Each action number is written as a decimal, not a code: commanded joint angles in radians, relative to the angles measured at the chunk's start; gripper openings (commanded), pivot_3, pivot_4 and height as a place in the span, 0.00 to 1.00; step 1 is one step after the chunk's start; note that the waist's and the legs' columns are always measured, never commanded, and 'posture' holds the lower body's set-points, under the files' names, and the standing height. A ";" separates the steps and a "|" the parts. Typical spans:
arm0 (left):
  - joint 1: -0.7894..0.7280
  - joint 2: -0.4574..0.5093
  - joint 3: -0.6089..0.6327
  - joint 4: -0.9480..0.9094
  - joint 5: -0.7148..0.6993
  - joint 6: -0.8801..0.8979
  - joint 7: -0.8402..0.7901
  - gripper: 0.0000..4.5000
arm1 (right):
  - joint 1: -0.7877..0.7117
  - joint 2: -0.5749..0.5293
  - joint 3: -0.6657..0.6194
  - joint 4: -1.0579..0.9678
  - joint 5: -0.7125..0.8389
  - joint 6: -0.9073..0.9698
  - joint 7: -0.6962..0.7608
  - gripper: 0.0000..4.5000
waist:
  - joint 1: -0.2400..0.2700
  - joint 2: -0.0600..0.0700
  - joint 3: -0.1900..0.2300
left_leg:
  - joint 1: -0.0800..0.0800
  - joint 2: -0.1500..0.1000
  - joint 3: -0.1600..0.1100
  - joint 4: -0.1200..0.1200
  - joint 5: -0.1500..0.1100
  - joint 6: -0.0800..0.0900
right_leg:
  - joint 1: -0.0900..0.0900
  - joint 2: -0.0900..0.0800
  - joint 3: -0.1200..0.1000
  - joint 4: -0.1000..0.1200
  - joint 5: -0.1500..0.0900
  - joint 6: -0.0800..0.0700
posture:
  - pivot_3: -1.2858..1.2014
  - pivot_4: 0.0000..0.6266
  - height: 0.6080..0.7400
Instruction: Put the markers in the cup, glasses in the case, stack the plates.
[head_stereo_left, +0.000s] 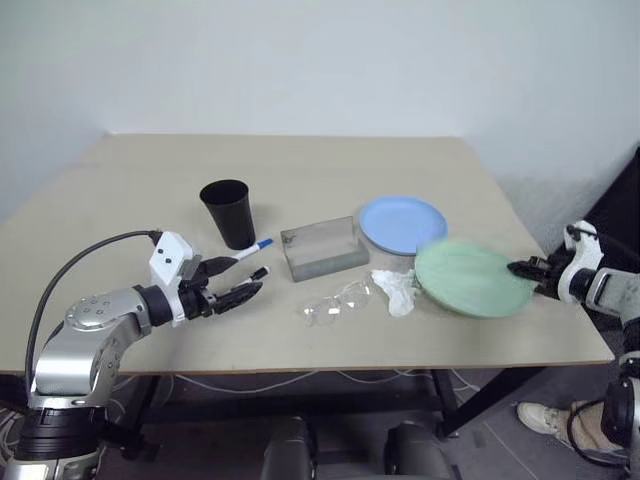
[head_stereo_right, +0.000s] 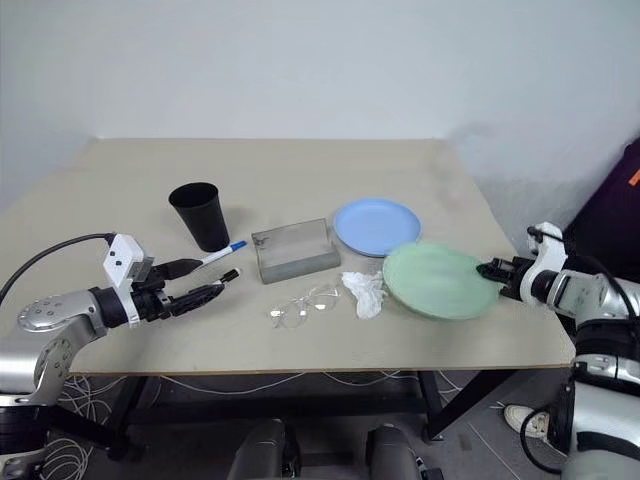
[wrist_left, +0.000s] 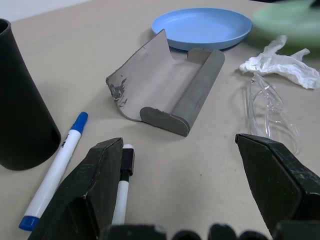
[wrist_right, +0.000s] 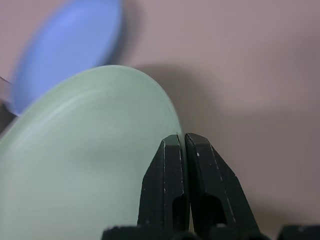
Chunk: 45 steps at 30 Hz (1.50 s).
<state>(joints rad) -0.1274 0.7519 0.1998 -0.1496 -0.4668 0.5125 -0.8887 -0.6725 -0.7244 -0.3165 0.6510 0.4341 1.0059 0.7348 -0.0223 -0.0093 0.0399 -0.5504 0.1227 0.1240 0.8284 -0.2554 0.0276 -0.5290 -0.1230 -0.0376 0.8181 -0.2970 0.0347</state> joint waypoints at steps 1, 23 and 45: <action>-0.026 0.001 0.002 -0.011 0.006 -0.020 0.005 0.85 | -0.077 -0.005 -0.030 -0.049 0.053 0.062 0.001 0.01 | 0.000 0.000 0.000 | 0.000 0.000 0.000 0.000 0.000 0.000 | 0.000 0.000 0.000 0.000 0.000 0.000 | 0.52 0.00 0.31; 0.012 -0.001 0.036 -0.047 -0.005 -0.008 0.054 0.85 | -0.474 0.313 0.001 0.516 -0.143 -0.532 -0.440 0.01 | -0.001 0.001 0.000 | -0.003 0.000 0.001 -0.003 0.000 -0.001 | -0.003 0.000 -0.001 0.000 0.001 0.000 | 0.52 0.00 0.31; 0.010 -0.008 0.026 -0.055 -0.014 0.006 0.070 0.85 | -0.391 0.284 0.140 0.188 -0.129 -0.379 -0.036 0.99 | 0.000 0.002 0.000 | -0.003 0.000 0.000 -0.003 0.000 -0.001 | -0.003 0.000 -0.001 0.000 0.001 0.001 | 0.52 0.00 0.31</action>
<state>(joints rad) -0.1054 0.7429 0.2097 -0.1706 -0.4695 0.5235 -0.8185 -1.0900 -0.4137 -0.2413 0.9987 0.3099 0.5567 0.5787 -0.0224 -0.0074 0.0398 -0.5530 0.1222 0.1238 0.8247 -0.2553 0.0270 -0.5318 -0.1227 -0.0383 0.8180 -0.2958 0.0352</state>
